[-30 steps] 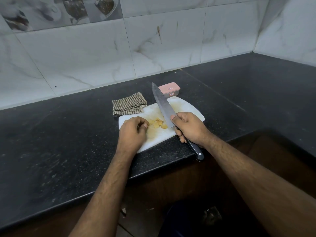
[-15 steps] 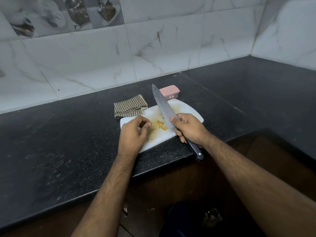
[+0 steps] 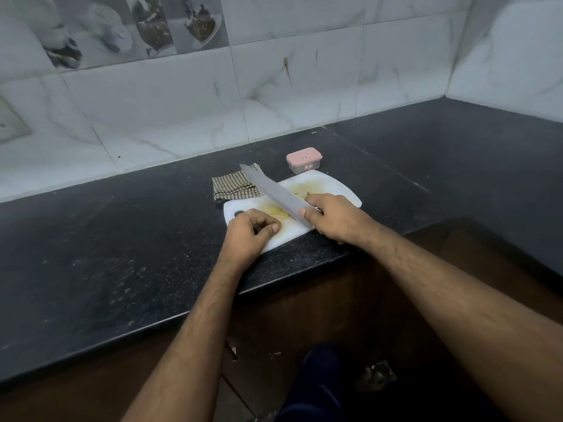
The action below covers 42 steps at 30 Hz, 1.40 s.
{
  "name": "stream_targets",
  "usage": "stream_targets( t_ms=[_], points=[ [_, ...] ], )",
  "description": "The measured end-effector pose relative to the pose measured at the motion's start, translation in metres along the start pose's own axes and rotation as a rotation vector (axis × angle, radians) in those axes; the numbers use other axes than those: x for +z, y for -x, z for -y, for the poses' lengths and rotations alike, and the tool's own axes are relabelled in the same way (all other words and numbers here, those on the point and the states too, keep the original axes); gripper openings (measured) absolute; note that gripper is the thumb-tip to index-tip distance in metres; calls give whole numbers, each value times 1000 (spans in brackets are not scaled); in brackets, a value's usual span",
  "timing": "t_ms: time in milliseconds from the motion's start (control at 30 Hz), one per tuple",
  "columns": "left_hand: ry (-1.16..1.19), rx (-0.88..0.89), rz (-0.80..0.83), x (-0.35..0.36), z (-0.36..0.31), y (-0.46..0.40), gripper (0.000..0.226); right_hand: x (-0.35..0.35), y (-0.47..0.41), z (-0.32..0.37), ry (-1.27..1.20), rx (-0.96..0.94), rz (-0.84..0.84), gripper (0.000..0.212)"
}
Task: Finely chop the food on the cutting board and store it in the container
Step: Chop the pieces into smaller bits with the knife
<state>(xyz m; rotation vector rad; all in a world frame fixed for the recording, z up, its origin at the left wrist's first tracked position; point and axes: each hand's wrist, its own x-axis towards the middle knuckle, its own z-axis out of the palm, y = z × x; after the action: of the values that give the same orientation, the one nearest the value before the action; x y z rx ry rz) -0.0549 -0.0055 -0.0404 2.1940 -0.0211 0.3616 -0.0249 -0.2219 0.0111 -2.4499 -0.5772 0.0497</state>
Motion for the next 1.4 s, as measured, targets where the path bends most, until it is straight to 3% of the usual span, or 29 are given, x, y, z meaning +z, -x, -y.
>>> stream_targets(
  t_ms=[100,233,500,867,1400],
  points=[
    [42,-21,10,-1,1,0,15,1,2,6,169,0,-25,19],
    [148,-47,-55,-3,-1,2,21,0,7,9,203,9,-35,15],
    [-11,-50,-4,-2,0,-2,5,-2,15,15,268,22,44,23],
    [102,-92,-64,-2,-2,0,13,-1,14,14,329,55,155,17],
    [130,-92,-78,-2,-1,0,13,1,15,8,408,-20,163,19]
  ],
)
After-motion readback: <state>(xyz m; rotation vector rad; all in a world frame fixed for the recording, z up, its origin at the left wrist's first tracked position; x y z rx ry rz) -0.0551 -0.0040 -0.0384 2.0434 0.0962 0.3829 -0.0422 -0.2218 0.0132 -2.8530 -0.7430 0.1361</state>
